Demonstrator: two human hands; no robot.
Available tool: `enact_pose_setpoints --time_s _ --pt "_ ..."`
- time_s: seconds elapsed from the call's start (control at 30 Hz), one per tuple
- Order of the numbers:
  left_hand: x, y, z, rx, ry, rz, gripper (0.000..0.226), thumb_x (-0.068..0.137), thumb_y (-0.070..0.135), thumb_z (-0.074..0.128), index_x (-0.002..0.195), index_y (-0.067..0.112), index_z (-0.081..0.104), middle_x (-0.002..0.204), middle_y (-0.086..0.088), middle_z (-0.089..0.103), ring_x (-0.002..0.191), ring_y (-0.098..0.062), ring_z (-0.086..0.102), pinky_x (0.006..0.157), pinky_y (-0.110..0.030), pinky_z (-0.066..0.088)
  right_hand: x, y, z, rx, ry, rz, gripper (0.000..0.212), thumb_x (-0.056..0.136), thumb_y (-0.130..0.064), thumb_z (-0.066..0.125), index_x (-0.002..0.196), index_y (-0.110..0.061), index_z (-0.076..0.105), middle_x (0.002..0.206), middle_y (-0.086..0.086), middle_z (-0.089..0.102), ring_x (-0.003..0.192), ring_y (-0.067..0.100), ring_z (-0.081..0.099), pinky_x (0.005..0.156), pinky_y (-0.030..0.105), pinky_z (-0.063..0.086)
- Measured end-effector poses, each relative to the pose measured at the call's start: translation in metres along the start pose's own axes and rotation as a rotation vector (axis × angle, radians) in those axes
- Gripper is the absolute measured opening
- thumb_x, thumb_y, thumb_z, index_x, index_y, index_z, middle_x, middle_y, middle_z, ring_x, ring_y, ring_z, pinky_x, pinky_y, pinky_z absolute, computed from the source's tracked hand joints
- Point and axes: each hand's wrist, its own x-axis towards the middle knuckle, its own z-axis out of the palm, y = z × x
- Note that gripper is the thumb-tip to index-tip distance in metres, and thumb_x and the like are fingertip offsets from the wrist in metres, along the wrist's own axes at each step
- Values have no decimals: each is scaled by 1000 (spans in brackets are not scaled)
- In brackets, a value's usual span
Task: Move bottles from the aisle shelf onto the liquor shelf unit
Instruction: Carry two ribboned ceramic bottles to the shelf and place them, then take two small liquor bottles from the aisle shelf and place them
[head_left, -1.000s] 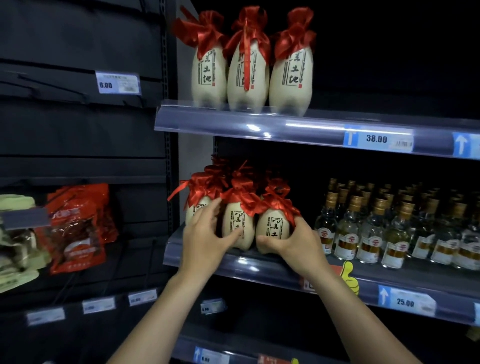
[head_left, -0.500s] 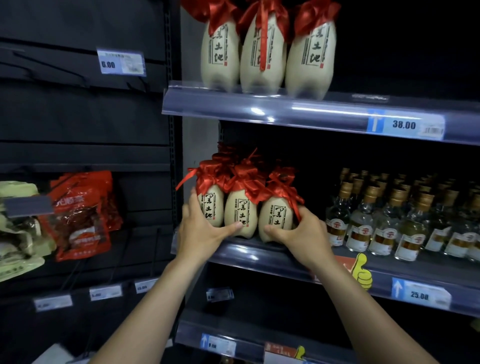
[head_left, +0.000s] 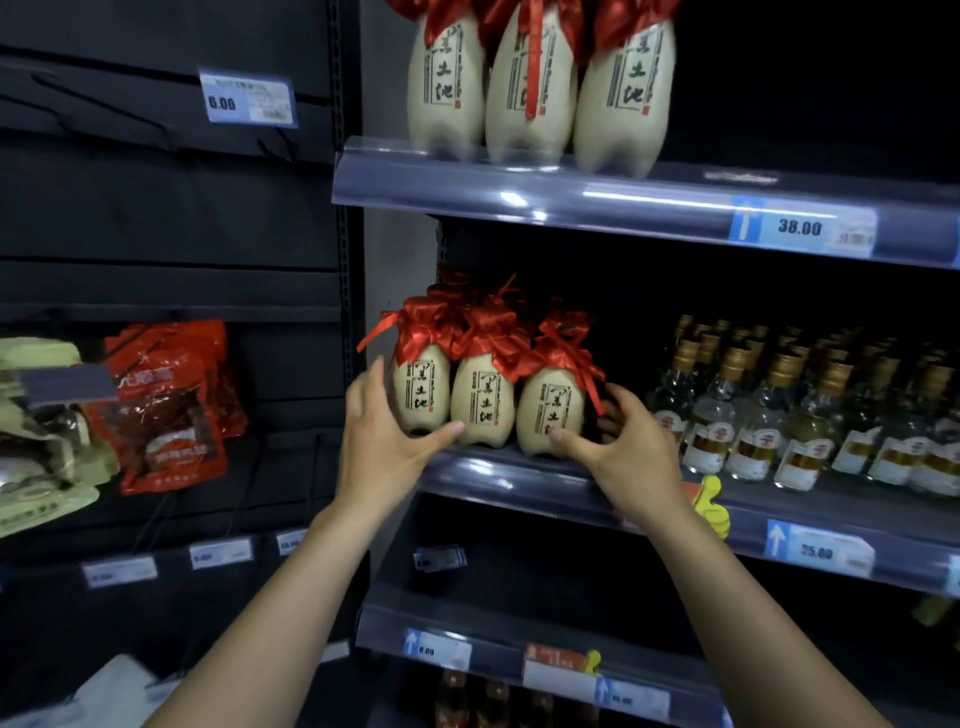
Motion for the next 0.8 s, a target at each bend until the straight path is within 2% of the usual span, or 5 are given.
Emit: enact_pose_setpoints --time_s 0.13,0.2,0.37,0.57,0.8 --pt "-42 12 -16 91 52 87 86 71 49 84 143 17 48 136 3 44 115 8 37 92 6 23 -35 -5 -9 -104 212 -193 41 85 -28 81 121 -11 70 107 1 75 100 19 70 87 31 54" --pt "-69 22 -25 160 42 104 71 76 44 83 135 15 58 132 0 53 115 0 47 94 2 28 -54 -8 -8 -79 174 -284 28 87 -22 78 111 -10 73 100 3 76 94 21 71 83 34 56" --pt "-160 34 -48 342 -140 -13 61 87 46 72 138 17 56 132 -4 60 121 -20 58 101 -36 48 -126 -1 17 -11 -215 -315 25 89 -22 76 111 -12 74 107 3 76 101 17 70 88 27 51" --pt "-305 22 -114 547 -216 -344 59 88 45 70 138 15 57 132 -7 62 119 -25 59 100 -36 48 -251 -2 72 41 -628 -360 35 85 -22 79 117 -11 74 113 5 77 107 22 70 92 22 45" --pt "-465 29 -260 700 -112 -763 48 87 42 66 129 18 62 124 -5 69 110 -25 64 91 -38 53 -413 -82 119 67 -1091 -548 47 83 -24 75 127 -10 71 124 10 74 114 27 68 95 32 53"
